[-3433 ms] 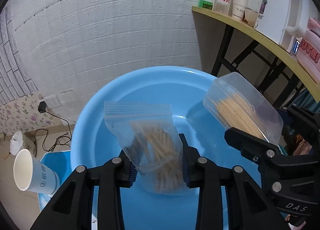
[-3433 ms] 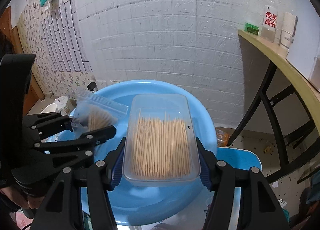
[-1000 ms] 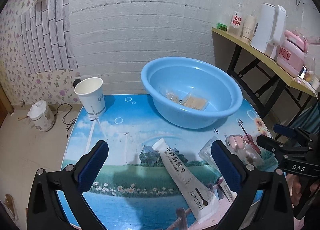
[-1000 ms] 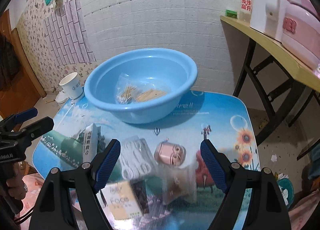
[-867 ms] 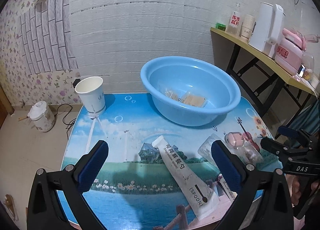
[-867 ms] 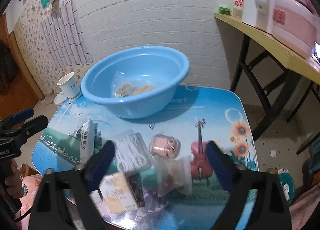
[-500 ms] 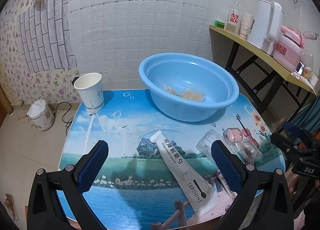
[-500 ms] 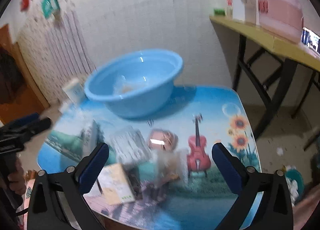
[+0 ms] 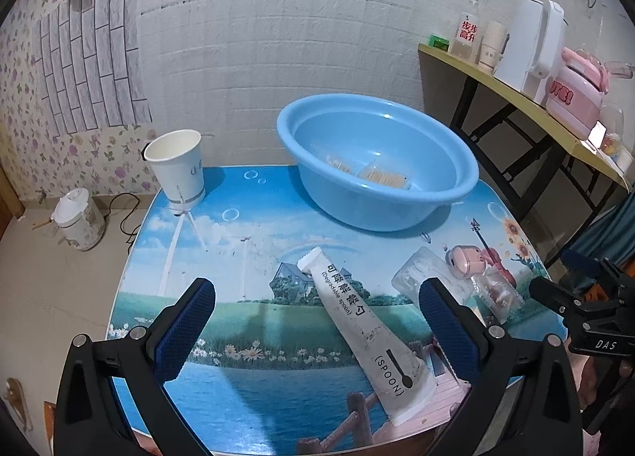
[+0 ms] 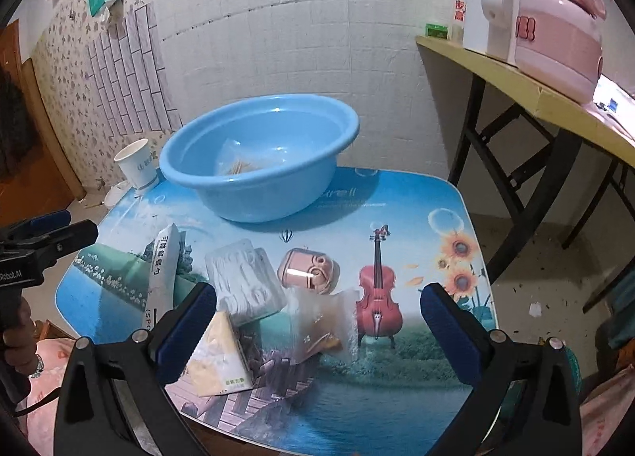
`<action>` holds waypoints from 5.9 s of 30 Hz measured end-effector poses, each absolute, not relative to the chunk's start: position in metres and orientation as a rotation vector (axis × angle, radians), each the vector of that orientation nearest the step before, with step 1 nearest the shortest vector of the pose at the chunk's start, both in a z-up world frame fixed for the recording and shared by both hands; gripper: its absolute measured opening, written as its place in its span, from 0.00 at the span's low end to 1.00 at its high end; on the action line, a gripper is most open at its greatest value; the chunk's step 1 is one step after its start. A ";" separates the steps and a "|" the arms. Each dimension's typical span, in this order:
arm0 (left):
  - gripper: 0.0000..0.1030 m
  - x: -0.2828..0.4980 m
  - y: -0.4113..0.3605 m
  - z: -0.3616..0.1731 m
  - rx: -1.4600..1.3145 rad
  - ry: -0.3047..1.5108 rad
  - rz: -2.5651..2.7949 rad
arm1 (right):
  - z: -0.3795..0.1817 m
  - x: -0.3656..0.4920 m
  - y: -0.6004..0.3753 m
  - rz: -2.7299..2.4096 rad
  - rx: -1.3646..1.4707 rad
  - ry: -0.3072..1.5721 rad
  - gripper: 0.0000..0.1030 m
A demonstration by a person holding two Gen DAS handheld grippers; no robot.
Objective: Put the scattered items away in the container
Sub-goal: 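Withdraw both grippers from the basin back over the table items, then grasp the white SPOON packet with the left gripper while the right grasps the snack bag, then lift the SPOON packet and snack bag off the table with both grippers, then carry both packets over the blue basin and open both grippers to drop them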
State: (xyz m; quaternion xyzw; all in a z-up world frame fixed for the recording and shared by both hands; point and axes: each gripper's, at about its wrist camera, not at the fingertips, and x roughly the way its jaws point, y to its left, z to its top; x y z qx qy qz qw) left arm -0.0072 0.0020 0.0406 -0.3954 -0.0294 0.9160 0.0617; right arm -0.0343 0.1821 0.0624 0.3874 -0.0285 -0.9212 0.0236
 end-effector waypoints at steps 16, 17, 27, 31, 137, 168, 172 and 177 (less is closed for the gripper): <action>1.00 -0.004 0.009 0.018 -1.273 -0.089 2.724 | 0.035 -0.037 0.189 -2.797 1.335 -0.182 1.00; 1.00 -0.004 0.010 0.017 -1.274 -0.087 2.723 | 0.034 -0.037 0.189 -2.795 1.339 -0.190 1.00; 1.00 -0.004 0.018 0.010 -1.301 -0.076 2.707 | 0.026 -0.038 0.190 -2.788 1.359 -0.177 1.00; 1.00 -0.004 0.023 0.005 -1.321 -0.075 2.695 | 0.023 -0.038 0.193 -2.796 1.373 -0.166 1.00; 0.69 -0.025 0.020 -0.049 -1.351 0.036 2.725 | -0.018 -0.074 0.215 -2.887 1.556 -0.138 0.69; 0.19 -0.009 -0.007 0.021 -1.179 -0.084 2.802 | 0.047 -0.049 0.205 -2.877 1.301 -0.209 0.34; 0.19 -0.007 -0.012 0.045 -1.117 -0.098 2.832 | 0.059 -0.050 0.200 -2.870 1.265 -0.219 0.34; 0.19 -0.012 -0.012 0.062 -1.094 -0.101 2.836 | 0.069 -0.057 0.195 -2.847 1.249 -0.234 0.34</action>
